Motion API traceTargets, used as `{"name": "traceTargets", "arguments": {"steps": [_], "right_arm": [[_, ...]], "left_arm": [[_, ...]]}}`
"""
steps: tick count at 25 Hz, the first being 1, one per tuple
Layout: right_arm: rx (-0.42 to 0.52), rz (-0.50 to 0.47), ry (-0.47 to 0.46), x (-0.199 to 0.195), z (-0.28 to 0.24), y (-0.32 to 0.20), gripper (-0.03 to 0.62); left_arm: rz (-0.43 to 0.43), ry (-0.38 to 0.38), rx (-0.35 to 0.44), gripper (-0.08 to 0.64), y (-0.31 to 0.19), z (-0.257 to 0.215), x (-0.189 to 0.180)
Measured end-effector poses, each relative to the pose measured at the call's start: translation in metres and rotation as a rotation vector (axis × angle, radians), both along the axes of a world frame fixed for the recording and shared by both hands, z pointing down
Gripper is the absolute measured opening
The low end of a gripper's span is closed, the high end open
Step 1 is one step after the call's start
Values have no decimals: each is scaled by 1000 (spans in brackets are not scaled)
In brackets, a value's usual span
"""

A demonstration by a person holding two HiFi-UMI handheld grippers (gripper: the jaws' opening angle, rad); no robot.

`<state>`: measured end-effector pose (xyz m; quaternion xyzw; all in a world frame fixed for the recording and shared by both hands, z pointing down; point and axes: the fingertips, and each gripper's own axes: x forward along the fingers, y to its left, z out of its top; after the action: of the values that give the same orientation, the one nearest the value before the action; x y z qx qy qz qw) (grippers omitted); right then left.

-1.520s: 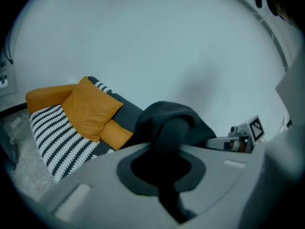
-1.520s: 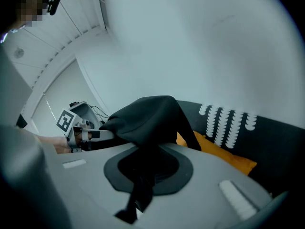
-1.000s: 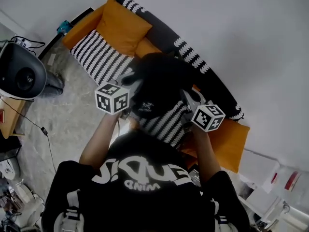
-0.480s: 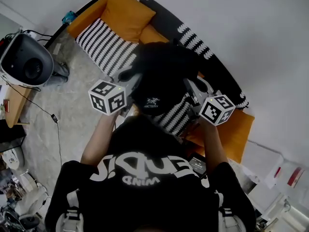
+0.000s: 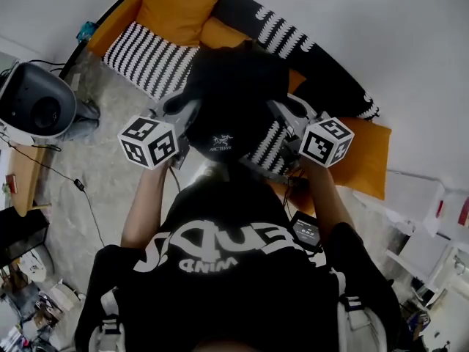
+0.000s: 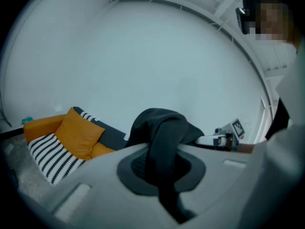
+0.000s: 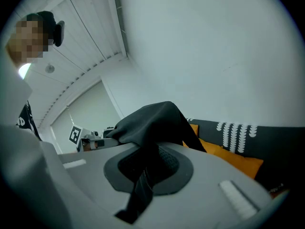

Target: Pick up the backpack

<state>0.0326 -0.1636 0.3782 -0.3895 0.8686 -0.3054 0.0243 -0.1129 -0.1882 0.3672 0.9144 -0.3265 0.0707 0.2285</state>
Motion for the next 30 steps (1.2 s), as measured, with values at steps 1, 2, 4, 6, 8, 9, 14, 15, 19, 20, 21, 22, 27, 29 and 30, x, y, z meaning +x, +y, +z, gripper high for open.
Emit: {"name": "traceTargets", "arguments": {"steps": [1, 2, 4, 6, 8, 9, 14, 15, 19, 20, 21, 22, 27, 29, 30], "right_arm": [[-10, 8, 2, -6, 2, 7, 12], [-20, 14, 3, -12, 3, 13, 12], [-35, 25, 2, -24, 4, 27, 12], [-46, 45, 2, -31, 5, 43, 14], [-47, 73, 7, -33, 6, 58, 12], [-43, 86, 13, -32, 6, 64, 12], [26, 86, 120, -35, 0, 90, 12], [44, 80, 149, -35, -2, 94, 12], [96, 70, 228, -30, -4, 109, 12], [107, 68, 237, -28, -4, 111, 12], [115, 65, 244, -27, -4, 111, 12], [122, 62, 251, -27, -3, 112, 12], [126, 42, 266, -22, 8, 118, 12], [119, 39, 274, -19, 13, 119, 12], [114, 40, 274, -18, 16, 119, 12]], "left_arm": [[8, -1, -3, 14, 6, 2, -5], [14, -1, -7, 14, 13, 3, -11], [25, -1, -9, 14, 27, 4, -23], [37, -7, -4, 14, 41, 5, -30], [45, -18, 10, 14, 53, 5, -30], [47, -24, 18, 14, 58, 5, -30], [33, -44, 51, 14, 81, 5, -31], [24, -46, 65, 14, 85, 5, -31], [1, -38, 102, 14, 99, 1, -25], [-4, -36, 104, 14, 101, 1, -23], [-10, -34, 103, 14, 101, 1, -22], [-17, -34, 102, 14, 101, 2, -21], [-41, -28, 92, 14, 104, 12, -16], [-44, -27, 86, 14, 106, 17, -14], [-46, -27, 84, 14, 106, 19, -12]]}}
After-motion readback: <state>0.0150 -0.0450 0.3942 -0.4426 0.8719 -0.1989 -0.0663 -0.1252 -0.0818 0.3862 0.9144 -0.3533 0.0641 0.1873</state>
